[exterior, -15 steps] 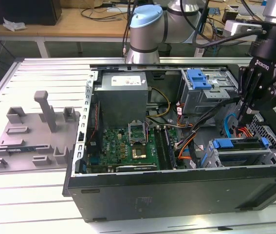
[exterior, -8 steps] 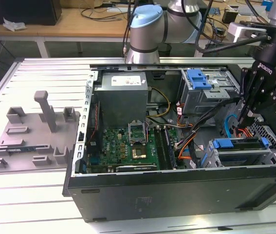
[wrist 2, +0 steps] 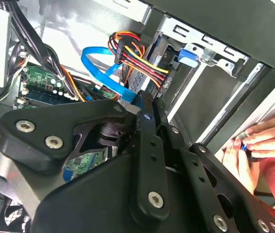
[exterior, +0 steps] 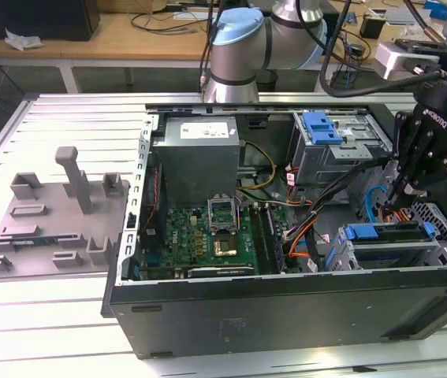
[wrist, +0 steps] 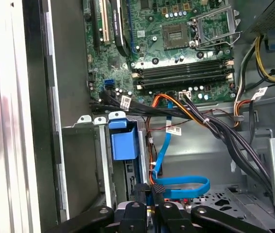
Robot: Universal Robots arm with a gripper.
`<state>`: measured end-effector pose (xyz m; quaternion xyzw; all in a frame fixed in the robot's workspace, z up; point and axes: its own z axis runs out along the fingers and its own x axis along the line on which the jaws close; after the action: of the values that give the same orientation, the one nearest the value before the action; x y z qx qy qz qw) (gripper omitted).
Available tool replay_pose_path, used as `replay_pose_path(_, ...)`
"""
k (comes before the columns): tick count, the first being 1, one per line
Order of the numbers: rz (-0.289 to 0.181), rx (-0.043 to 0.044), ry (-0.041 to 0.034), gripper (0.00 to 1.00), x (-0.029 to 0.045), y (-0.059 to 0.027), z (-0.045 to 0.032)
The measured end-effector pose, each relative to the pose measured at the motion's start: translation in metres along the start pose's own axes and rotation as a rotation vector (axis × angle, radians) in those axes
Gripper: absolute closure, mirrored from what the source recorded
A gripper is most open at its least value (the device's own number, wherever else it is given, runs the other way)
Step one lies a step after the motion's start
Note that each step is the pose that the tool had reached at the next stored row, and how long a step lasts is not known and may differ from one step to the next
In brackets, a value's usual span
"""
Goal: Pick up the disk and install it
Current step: 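Insert the second disk wire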
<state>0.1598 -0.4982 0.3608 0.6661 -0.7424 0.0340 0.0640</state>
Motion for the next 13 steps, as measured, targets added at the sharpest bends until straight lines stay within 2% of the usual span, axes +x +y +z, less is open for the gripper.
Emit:
replay_pose_path(3, -0.003, 0.0016, -0.0113, 0.84, 0.0093, -0.0007, 0.0014)
replay_pose_path(5, -0.009, 0.0031, -0.0177, 0.84, 0.0120, -0.0002, 0.0017)
replay_pose_path(13, -0.018, 0.0050, -0.0187, 0.84, 0.0122, 0.0004, 0.0018)
